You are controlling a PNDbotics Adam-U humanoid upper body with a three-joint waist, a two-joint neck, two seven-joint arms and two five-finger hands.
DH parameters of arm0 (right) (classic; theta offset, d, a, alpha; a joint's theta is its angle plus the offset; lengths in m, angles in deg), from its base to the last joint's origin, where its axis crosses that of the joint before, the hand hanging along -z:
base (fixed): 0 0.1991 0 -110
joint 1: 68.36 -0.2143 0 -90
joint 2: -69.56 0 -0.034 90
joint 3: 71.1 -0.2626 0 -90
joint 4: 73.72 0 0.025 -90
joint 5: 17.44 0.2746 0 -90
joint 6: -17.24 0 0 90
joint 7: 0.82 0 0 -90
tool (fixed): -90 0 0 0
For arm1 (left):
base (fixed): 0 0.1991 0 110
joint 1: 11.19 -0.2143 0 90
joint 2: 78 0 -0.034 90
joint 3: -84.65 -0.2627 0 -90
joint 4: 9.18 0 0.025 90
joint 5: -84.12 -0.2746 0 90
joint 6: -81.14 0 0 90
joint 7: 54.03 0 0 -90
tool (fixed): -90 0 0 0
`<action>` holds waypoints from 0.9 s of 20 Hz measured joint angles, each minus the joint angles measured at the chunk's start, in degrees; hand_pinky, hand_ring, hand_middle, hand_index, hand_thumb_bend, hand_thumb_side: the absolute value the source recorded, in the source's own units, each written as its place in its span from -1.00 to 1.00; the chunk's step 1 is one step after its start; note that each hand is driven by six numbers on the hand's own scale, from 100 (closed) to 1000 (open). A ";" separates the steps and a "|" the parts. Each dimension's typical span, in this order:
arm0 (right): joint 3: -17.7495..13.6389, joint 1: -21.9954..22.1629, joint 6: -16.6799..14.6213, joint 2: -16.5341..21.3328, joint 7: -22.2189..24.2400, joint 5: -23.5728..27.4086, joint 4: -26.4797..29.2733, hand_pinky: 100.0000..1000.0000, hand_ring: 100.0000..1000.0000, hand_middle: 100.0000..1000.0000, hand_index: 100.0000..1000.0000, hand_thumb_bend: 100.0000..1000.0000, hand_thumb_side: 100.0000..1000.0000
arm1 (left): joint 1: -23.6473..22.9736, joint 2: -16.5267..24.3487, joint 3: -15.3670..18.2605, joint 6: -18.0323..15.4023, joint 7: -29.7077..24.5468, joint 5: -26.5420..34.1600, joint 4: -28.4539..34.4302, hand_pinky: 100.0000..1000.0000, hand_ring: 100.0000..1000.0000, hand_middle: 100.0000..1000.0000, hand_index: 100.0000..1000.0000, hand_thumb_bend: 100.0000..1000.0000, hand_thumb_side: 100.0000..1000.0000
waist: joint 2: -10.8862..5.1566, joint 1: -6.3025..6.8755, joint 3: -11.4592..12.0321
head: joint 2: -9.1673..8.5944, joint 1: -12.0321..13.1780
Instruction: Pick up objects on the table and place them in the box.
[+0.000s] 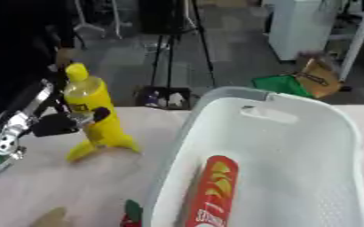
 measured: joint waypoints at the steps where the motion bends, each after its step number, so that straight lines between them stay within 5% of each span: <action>1: 0.01 0.09 0.00 0.06 0.00 0.00 0.00 0.42 -0.02 -0.05 0.24 -1.00 0.36 | 0.63 0.00 0.00 0.16 -0.16 -0.18 0.23 -0.33 -0.14 -0.36 -0.05 0.24 0.08 | -0.10 0.05 0.01 | 0.04 0.02; 18: 0.43 0.71 0.02 1.03 0.00 0.11 0.00 0.42 -0.02 -0.04 0.24 -1.00 0.37 | 14.50 -5.31 -1.09 1.35 -5.00 -5.46 -2.25 -0.30 -0.14 -0.36 -0.05 0.22 0.13 | -2.13 0.93 0.19 | 1.50 -0.26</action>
